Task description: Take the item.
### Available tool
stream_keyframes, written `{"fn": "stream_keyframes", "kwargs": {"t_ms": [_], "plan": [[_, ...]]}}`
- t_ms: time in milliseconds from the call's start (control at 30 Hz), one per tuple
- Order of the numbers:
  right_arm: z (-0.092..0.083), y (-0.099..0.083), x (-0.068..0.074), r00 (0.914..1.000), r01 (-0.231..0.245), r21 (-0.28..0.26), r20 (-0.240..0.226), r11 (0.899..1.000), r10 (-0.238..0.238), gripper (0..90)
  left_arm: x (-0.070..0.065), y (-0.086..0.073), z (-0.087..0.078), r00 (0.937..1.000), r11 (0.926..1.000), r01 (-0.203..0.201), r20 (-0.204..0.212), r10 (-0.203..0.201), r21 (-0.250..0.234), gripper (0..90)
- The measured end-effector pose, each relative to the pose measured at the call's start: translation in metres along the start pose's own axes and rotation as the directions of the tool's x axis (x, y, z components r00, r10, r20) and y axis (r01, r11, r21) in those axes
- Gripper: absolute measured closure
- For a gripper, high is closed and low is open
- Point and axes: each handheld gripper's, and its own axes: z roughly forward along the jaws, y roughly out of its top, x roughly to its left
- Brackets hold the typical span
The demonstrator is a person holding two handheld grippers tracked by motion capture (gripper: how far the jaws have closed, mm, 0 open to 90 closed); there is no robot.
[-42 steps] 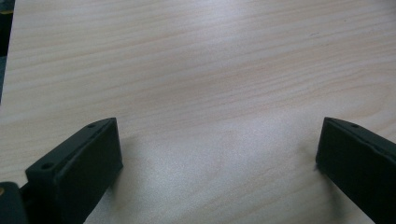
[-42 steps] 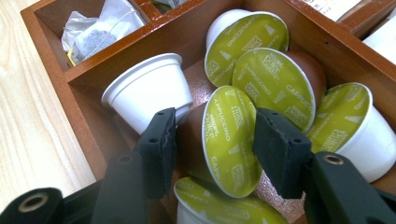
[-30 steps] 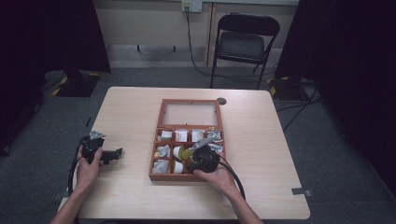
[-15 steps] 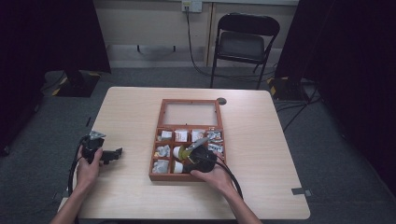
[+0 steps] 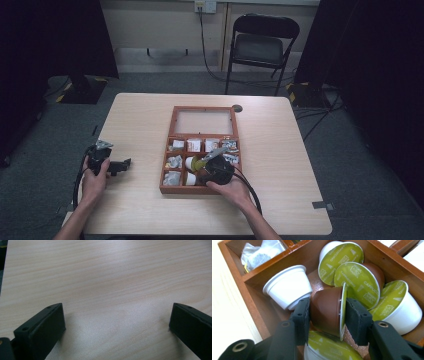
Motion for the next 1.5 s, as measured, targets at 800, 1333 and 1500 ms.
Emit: {"fn": "stream_keyframes", "kwargs": {"t_ms": [800,1333,1500], "plan": [[-0.013,0.000,-0.005,0.9987,-0.047,-0.101,-0.024,0.994,0.044,56.9,0.000,0.000,0.000,1.0000,1.0000,-0.001,0.001,0.001,0.001,0.0],[-0.032,0.004,-0.009,0.9978,-0.064,-0.157,-0.027,0.985,0.061,57.0,0.000,0.000,0.000,1.0000,1.0000,-0.001,0.001,0.001,0.002,0.0],[-0.040,0.005,-0.012,0.9971,-0.075,-0.179,-0.027,0.981,0.071,57.0,0.000,0.000,0.000,1.0000,1.0000,-0.001,0.001,0.001,0.001,0.0]]}}
